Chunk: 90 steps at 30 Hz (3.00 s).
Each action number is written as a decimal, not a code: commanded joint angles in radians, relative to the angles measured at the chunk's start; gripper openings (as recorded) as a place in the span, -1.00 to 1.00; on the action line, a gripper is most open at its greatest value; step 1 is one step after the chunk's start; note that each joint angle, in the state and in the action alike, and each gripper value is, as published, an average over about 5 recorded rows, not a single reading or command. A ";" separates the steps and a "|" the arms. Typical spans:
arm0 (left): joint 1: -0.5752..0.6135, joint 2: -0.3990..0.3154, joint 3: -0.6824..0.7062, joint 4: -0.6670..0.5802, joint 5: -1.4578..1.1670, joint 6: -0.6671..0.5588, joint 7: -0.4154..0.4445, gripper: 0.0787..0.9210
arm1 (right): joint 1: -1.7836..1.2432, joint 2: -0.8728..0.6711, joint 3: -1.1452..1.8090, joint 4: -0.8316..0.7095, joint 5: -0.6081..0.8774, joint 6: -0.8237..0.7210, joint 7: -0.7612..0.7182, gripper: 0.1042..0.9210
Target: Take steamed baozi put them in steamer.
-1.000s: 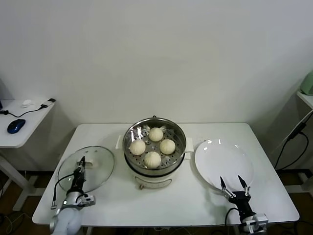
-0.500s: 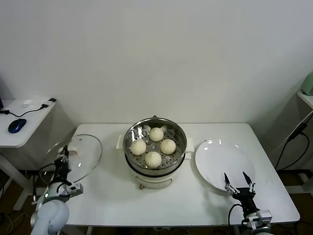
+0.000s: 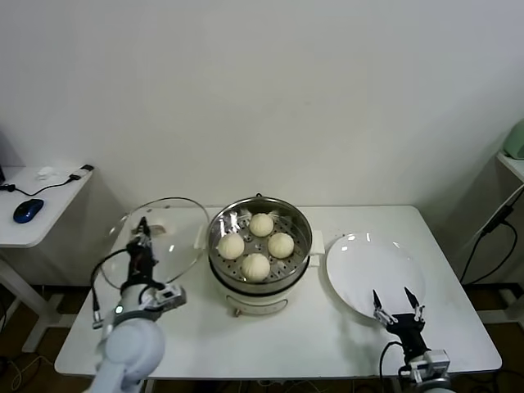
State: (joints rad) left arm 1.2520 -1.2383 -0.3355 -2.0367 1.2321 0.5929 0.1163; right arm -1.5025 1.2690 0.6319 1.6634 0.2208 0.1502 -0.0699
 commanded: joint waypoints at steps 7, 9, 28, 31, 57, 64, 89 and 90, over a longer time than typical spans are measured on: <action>-0.212 -0.247 0.435 0.087 0.282 0.185 0.116 -0.87 | -0.003 -0.010 0.000 -0.039 -0.008 0.036 0.003 0.76; -0.224 -0.270 0.456 0.111 0.296 0.184 0.116 -0.87 | -0.004 -0.012 0.002 -0.045 0.000 0.043 0.005 0.76; -0.309 -0.324 0.480 0.317 0.340 0.182 0.108 -0.87 | -0.014 0.005 0.016 -0.073 0.016 0.085 0.038 0.76; -0.303 -0.312 0.467 0.318 0.352 0.180 0.113 -0.87 | -0.011 0.008 0.018 -0.074 0.013 0.087 0.044 0.76; -0.254 -0.288 0.429 0.316 0.360 0.160 0.092 -0.87 | -0.006 0.032 0.016 -0.081 -0.030 0.151 0.062 0.76; -0.242 -0.272 0.445 0.263 0.327 0.161 0.100 -0.61 | -0.007 0.034 0.013 -0.074 -0.033 0.146 0.059 0.76; 0.046 -0.050 -0.026 -0.139 -0.874 -0.333 -0.340 0.76 | -0.023 0.019 0.014 -0.010 0.042 0.131 0.016 0.76; 0.061 -0.053 -0.083 -0.142 -0.980 -0.370 -0.341 0.77 | -0.024 0.019 0.012 -0.005 0.044 0.130 0.008 0.76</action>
State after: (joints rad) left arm 1.1632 -1.3547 -0.0330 -2.0505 1.1156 0.7178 0.0302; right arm -1.5225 1.2905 0.6450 1.6351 0.2366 0.2694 -0.0159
